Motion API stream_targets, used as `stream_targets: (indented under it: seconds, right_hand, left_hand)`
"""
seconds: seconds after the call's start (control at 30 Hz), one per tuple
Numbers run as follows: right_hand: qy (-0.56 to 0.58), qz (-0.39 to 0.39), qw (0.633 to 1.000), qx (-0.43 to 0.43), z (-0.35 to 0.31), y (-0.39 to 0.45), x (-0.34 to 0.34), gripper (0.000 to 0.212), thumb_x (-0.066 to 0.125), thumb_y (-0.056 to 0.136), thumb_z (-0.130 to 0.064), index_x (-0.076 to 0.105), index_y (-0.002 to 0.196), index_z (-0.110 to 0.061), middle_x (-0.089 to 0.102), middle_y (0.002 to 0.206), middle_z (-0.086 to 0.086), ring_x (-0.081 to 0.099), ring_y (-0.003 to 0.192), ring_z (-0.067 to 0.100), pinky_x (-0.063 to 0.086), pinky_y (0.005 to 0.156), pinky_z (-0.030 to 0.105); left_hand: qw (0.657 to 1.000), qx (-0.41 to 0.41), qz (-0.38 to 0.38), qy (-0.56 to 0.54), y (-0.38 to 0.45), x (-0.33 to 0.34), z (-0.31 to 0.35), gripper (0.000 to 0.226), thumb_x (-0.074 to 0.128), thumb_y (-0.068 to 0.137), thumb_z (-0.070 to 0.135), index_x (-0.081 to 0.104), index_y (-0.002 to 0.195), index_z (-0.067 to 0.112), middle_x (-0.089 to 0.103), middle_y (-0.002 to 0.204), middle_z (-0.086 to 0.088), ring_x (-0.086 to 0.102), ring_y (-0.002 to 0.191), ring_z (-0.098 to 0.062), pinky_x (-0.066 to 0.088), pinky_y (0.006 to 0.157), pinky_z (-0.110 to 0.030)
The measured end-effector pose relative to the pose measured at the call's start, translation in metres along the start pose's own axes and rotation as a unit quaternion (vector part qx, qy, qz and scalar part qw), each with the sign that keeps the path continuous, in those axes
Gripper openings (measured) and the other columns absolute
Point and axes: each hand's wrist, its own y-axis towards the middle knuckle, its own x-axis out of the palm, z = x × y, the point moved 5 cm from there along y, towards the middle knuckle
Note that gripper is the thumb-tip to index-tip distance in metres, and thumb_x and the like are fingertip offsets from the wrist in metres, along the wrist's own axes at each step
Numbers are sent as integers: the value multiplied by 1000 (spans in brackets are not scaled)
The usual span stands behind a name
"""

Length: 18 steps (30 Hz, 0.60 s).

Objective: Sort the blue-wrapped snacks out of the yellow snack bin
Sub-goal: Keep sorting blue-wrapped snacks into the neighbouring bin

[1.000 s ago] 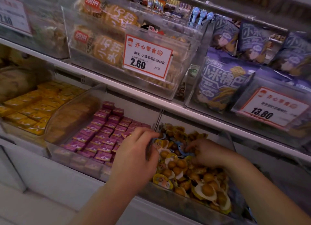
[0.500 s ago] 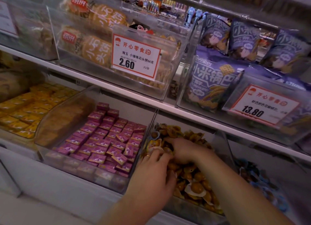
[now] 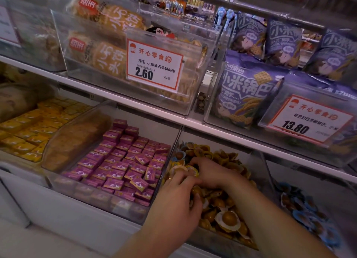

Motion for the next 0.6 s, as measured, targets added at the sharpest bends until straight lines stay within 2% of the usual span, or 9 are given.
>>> stream_targets:
  seconds: [0.1,0.2,0.23,0.3,0.37,0.4,0.47,0.53,0.6]
  right_hand:
    - [18,-21,1000,-14,-2,-1,1,23,70,84,-33,66,106,-29,65,95,-14,58,82,-3,47,67,13]
    - [39,-25,999,2,-1,0,1,4,69,84,-25,66,83,-22,63,76,-10,56,68,2,45,57,17]
    - [54,-20,998,7,0,-1,-1,8,71,81,-23,64,77,-21,61,71,-9,55,65,3,45,55,18]
    - [78,-1,997,10,2,-7,-9,12,77,76,-23,65,73,-24,62,67,-14,56,64,0,45,53,14]
    - [117,42,992,17,5,-15,-24,16,84,71,-24,70,78,-25,67,75,-14,60,68,-4,45,53,8]
    - [162,73,983,34,7,-21,-33,20,86,69,-23,72,83,-23,70,82,-10,65,71,0,48,54,10]
    - [318,115,939,60,10,-34,-45,32,87,68,-18,74,98,-18,76,95,4,73,82,15,57,62,25]
    - [481,130,865,57,9,-47,-50,39,83,74,-8,72,111,-11,75,106,11,74,92,24,60,66,35]
    - [575,113,808,61,5,-62,-49,35,76,79,-4,70,114,-6,74,110,14,72,96,26,61,69,35]
  left_hand:
    - [1000,-3,6,-10,1,0,2,30,47,91,38,56,119,41,42,119,27,47,97,4,36,79,-8]
    - [1000,-6,9,-21,3,-2,2,29,49,91,37,58,118,41,43,118,28,48,99,5,38,82,-9]
    - [1000,-7,10,-26,4,-2,2,29,50,91,36,58,118,40,43,118,28,49,100,5,37,83,-8]
    - [999,-10,9,-36,4,-4,1,29,50,90,35,60,118,38,44,119,27,50,104,4,38,85,-8]
    - [999,-14,15,-48,4,-5,1,29,52,89,34,61,117,37,45,121,27,49,108,7,39,88,-8]
    - [998,-21,19,-56,4,-5,2,29,54,89,33,60,117,38,46,121,28,49,109,8,39,88,-7]
    - [995,-47,31,-83,5,-6,2,31,57,90,30,58,119,40,48,119,28,49,107,10,40,85,-5]
    - [980,-105,57,-157,10,-8,0,33,60,91,28,55,121,41,54,118,24,53,104,10,46,85,-10]
    - [927,-198,78,-309,18,-9,0,39,64,92,29,52,129,37,60,120,14,62,99,5,56,80,-23]
